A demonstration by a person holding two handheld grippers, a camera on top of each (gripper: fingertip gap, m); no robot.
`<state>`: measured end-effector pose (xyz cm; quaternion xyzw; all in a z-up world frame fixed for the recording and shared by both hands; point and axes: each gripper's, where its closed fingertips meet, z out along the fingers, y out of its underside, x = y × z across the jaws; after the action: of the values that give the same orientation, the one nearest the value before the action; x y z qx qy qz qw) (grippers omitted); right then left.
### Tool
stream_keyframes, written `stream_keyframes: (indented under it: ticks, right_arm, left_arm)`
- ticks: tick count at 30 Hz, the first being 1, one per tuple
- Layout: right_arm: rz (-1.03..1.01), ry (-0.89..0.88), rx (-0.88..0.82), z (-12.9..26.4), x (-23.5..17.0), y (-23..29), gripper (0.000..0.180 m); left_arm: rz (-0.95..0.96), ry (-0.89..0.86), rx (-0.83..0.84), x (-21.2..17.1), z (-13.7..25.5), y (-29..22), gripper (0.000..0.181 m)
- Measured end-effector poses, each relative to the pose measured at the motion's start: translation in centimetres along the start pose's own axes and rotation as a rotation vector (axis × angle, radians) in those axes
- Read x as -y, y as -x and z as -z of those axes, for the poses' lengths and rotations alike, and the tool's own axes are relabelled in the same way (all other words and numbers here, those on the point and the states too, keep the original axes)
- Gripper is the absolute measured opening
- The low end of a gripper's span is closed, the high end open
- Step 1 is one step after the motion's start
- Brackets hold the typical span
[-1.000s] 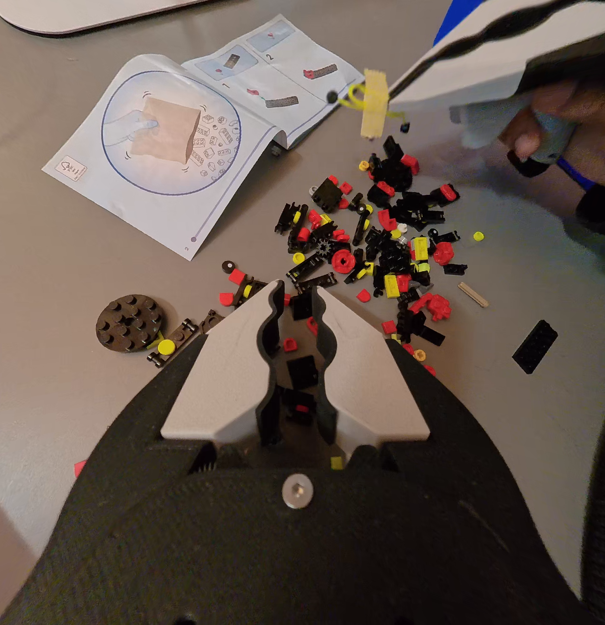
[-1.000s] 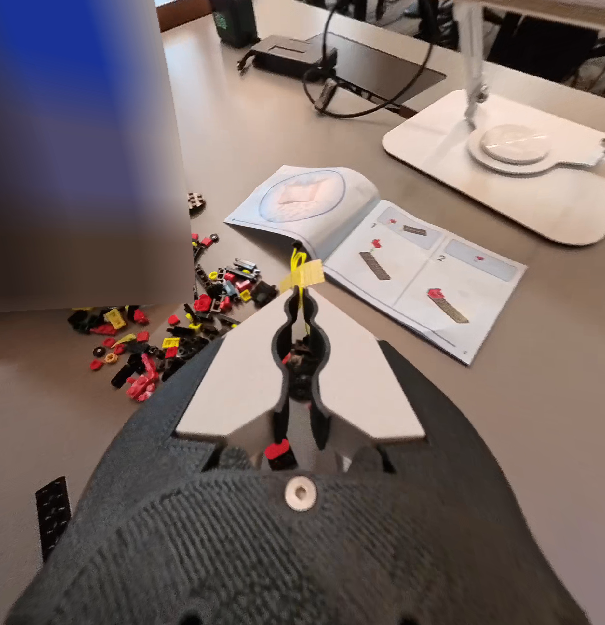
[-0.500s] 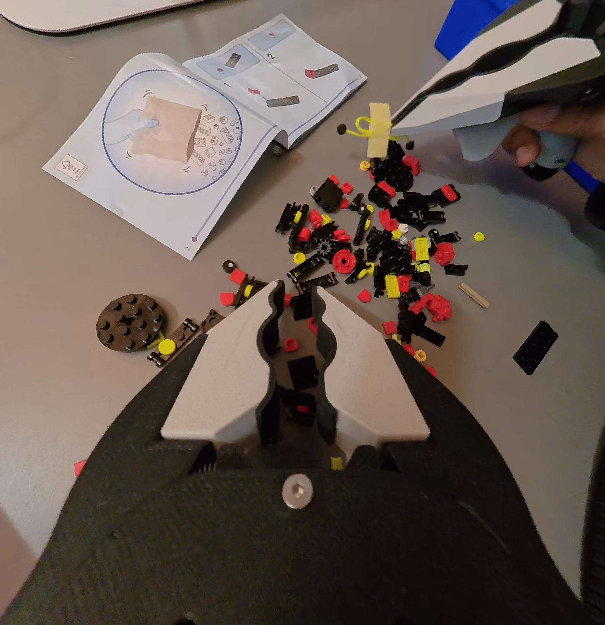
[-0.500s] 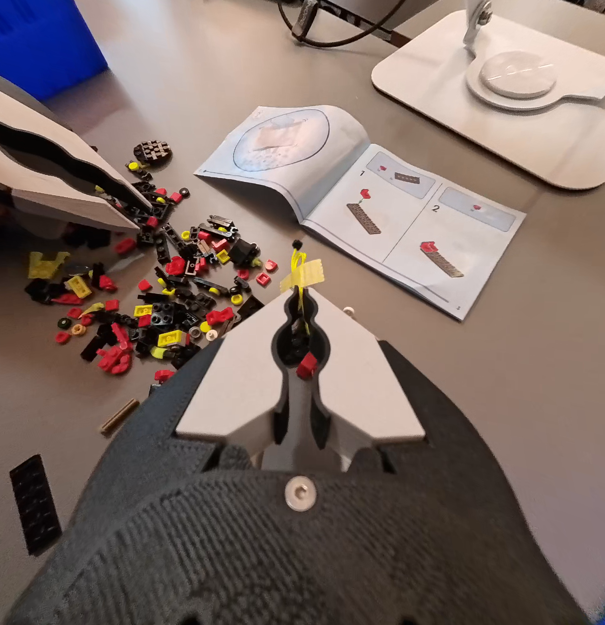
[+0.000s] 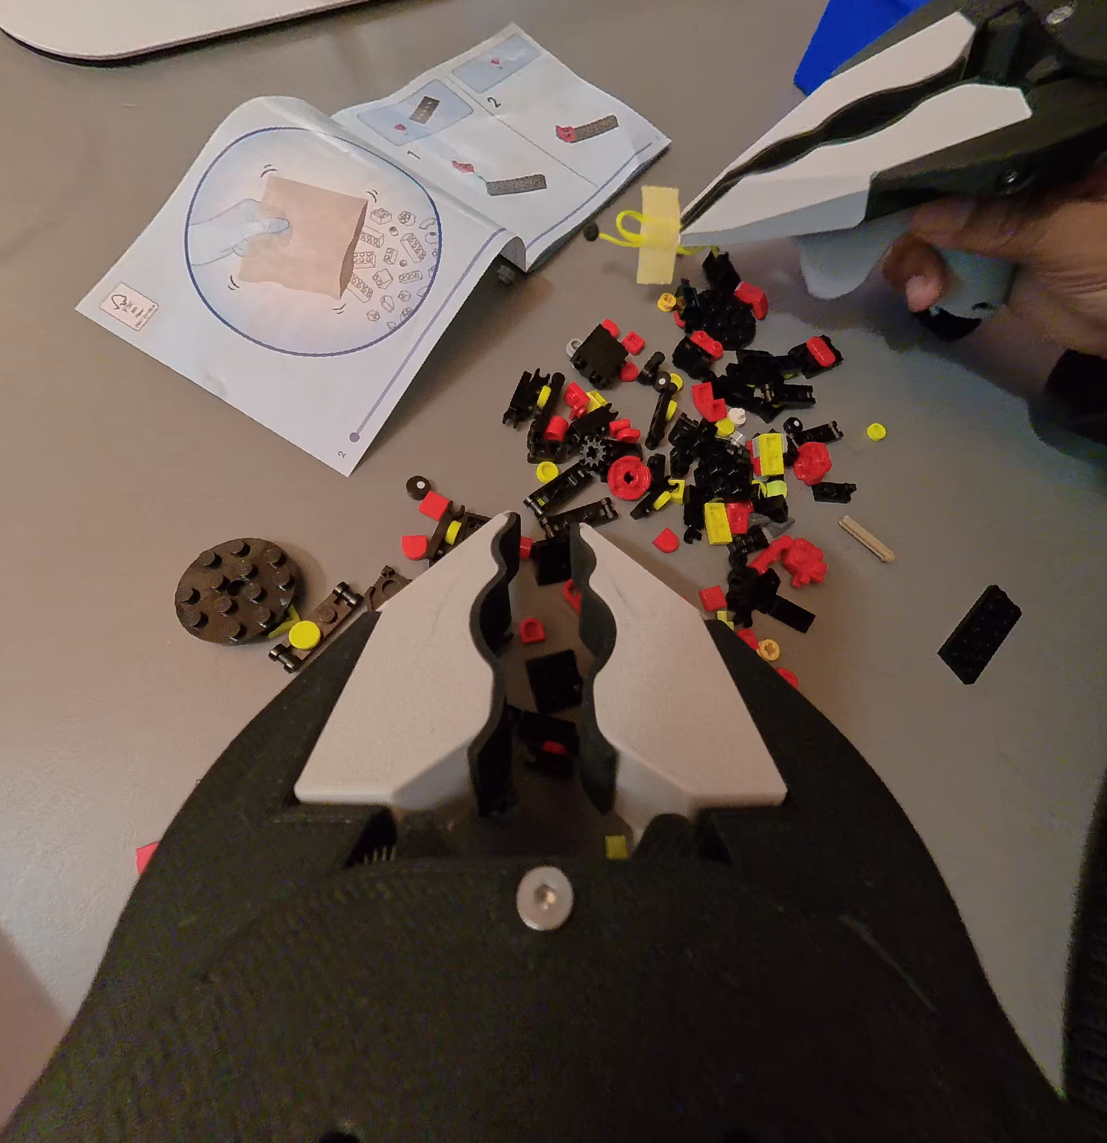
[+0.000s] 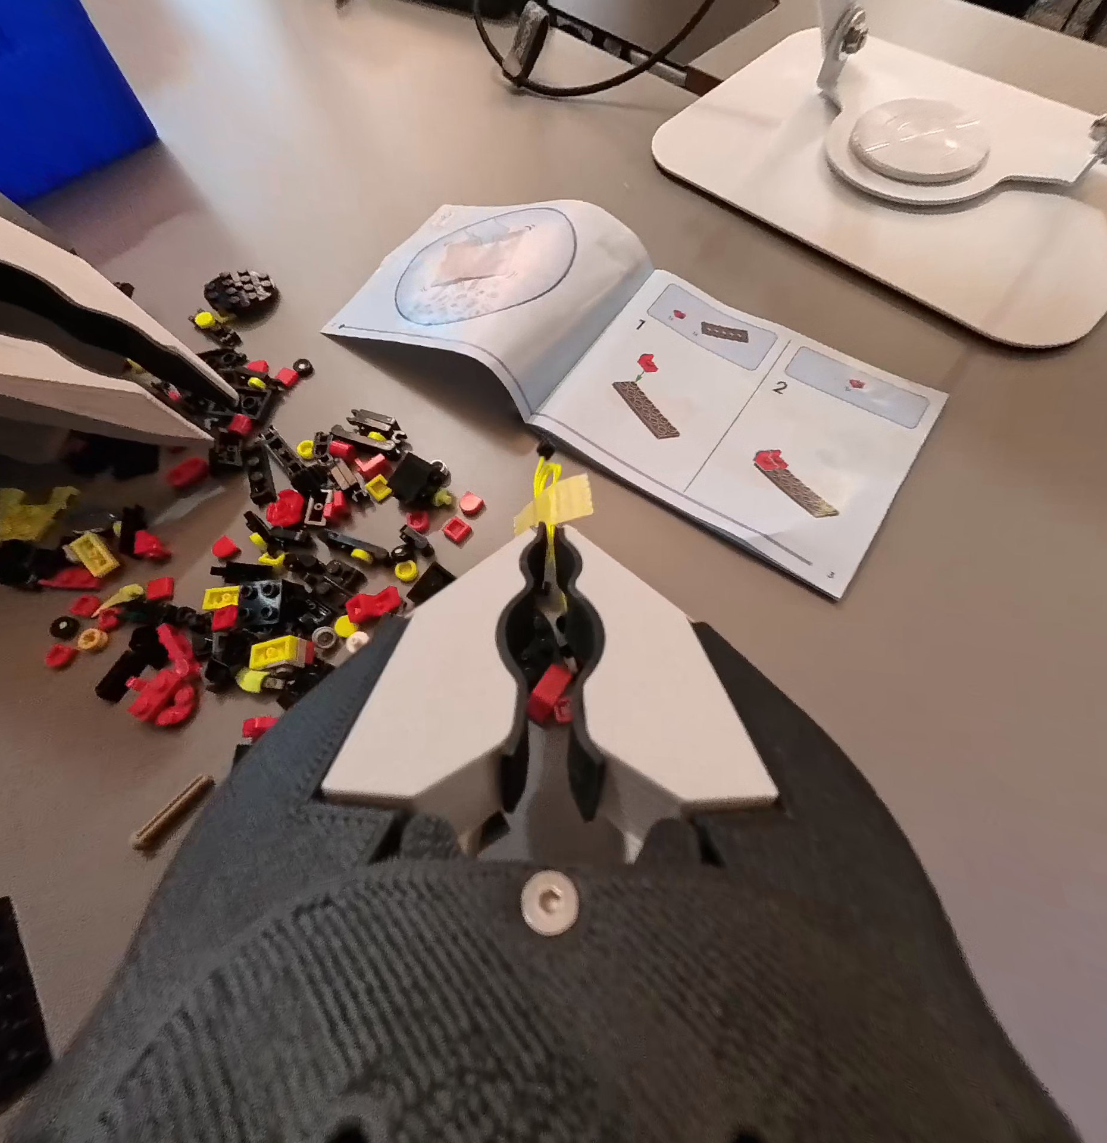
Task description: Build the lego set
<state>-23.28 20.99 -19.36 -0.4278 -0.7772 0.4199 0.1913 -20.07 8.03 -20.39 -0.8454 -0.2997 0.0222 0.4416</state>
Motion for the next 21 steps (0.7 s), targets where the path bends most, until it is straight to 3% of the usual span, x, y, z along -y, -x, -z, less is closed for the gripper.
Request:
stream_keyframes:
  ticks: [5,15,21]
  right_arm:
    - [0.020,0.020,-0.083,0.5,-0.4,-1.3,0.000]
    - [-0.147,-0.053,-0.236,4.9,-0.3,-3.6,0.000]
    - [-0.136,0.032,-0.315,5.4,-2.6,-4.6,0.000]
  left_arm:
    - [0.000,-0.002,0.000,0.0,0.0,0.0,0.013]
    - [0.012,-0.001,-0.001,0.0,0.0,0.1,0.013]
    - [0.008,0.002,0.001,0.0,0.0,0.1,0.013]
